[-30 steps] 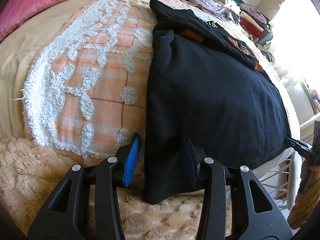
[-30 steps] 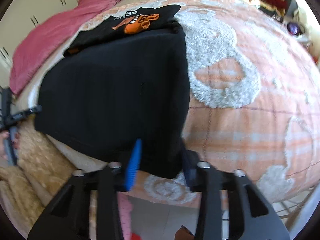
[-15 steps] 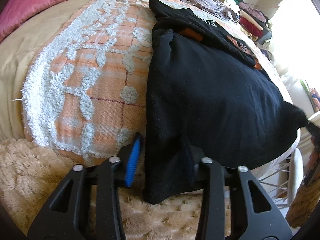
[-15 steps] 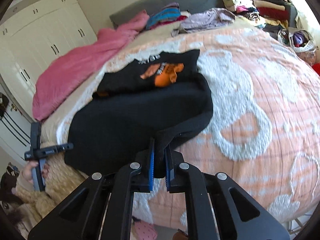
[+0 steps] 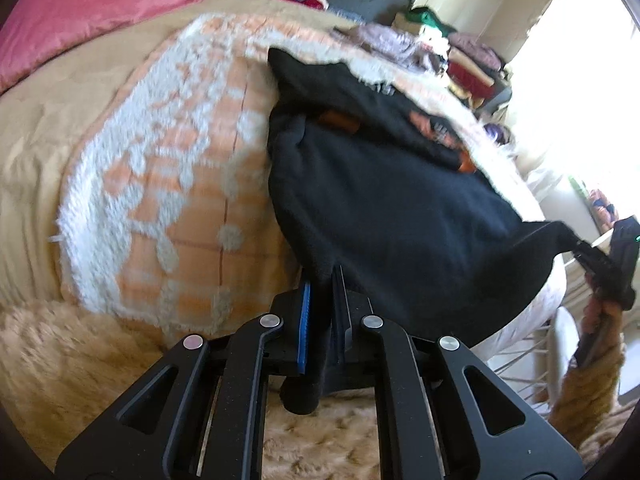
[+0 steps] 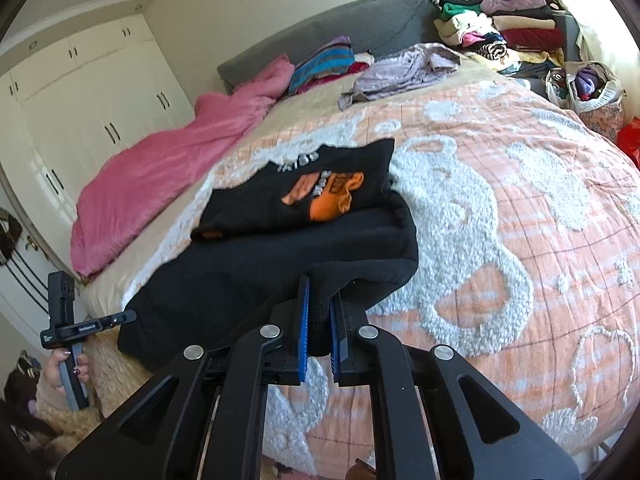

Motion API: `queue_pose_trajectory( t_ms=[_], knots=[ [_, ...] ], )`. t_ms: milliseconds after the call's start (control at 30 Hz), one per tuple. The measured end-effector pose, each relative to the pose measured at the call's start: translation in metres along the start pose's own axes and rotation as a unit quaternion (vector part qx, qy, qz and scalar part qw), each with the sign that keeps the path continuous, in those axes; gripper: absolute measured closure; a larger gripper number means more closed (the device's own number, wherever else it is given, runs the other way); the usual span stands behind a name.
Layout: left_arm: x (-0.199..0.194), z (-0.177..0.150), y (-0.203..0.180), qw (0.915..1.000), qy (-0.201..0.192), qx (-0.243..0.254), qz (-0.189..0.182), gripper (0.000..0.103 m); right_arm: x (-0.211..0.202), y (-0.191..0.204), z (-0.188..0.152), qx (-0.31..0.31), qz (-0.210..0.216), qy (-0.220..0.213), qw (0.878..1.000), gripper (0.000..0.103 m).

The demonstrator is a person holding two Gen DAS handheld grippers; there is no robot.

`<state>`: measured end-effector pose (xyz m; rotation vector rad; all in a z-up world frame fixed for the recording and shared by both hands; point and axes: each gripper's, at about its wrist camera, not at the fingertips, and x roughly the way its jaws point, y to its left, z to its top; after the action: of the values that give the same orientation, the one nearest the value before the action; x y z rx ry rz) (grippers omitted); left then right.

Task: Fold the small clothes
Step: 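Lift the hem with both tools and fold it toward the collar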

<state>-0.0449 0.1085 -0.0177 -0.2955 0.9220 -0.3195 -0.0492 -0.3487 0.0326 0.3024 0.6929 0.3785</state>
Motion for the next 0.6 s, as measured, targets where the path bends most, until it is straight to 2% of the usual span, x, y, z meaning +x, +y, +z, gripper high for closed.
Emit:
queue_pose_trajectory(
  t_ms=[67, 267, 600],
  knots=[
    [-0.007, 0.005, 0.001, 0.9999, -0.011, -0.005, -0.01, 0.1, -0.003, 0.001, 0.003, -0.003, 0.0, -0.01, 1.0, 0.096],
    [-0.021, 0.027, 0.005, 0.9989, -0.041, -0.021, -0.01, 0.1, -0.013, 0.004, 0.017, -0.005, 0.008, -0.047, 0.999, 0.096],
    [-0.027, 0.06, -0.001, 0.9977, -0.066, -0.014, -0.013, 0.1, -0.023, 0.001, 0.032, 0.001, -0.001, -0.083, 0.997, 0.096]
  ],
)
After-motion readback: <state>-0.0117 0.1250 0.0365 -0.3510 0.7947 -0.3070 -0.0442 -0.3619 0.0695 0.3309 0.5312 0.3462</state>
